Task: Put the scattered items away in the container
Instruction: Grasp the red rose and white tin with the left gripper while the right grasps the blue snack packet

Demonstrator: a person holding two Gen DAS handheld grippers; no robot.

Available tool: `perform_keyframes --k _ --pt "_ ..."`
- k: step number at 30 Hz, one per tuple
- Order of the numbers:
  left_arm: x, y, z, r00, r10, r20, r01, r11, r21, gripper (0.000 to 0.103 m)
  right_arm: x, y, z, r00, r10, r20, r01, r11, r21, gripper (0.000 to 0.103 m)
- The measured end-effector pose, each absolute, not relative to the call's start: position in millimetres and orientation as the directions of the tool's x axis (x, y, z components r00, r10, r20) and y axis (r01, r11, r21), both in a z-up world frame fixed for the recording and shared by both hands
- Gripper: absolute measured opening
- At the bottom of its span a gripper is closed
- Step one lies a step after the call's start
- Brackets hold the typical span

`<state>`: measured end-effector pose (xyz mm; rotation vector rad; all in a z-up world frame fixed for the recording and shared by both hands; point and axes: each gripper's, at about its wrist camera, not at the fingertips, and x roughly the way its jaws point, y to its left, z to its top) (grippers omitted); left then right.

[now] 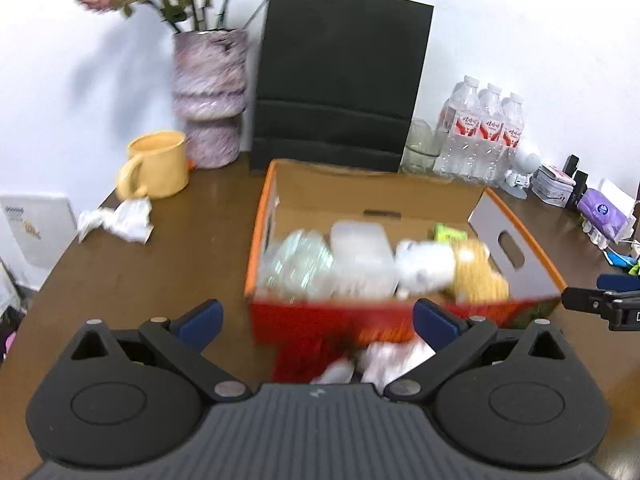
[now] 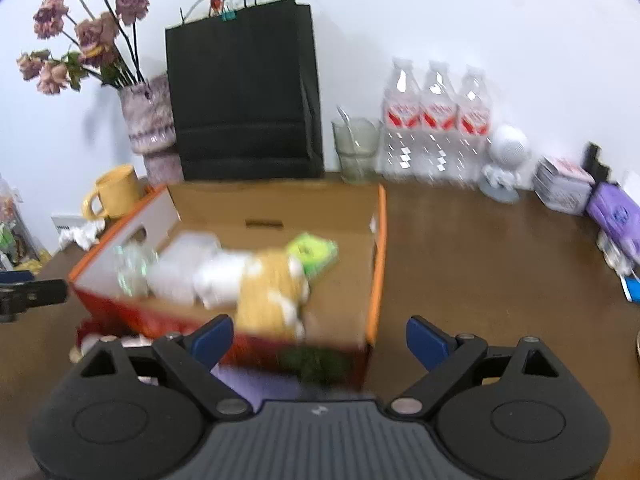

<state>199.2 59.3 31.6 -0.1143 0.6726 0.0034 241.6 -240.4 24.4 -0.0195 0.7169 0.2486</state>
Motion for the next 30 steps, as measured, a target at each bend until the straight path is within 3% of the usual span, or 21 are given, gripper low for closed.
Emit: perform_keyframes --k 7,19,28,30 --pt "149.0 74.8 -1.6 0.787 -0.016 -0.616 -0.088 0.986 -0.139 0.103 190.4 -247.2 -17.1 0.730 0.150 -0.667 -0.162 0.986 0.043 0.093" --pt "152.7 61.5 -9.2 0.780 -0.007 -0.626 -0.074 0.992 -0.103 0.102 185.8 -249.0 -37.6 0.722 0.114 -0.682 -0.120 0.992 0.039 0.093" --pt "189.3 53.4 -21.2 0.777 0.037 -0.628 -0.074 0.997 -0.033 0.101 214.6 -249.9 -50.4 0.710 0.120 -0.694 -0.125 0.991 0.044 0.087" --pt "198.4 53.9 -26.1 0.770 0.035 -0.637 -0.072 0.997 -0.032 0.099 220.2 -249.1 -53.8 0.702 0.126 -0.701 -0.129 0.990 0.049 0.079"
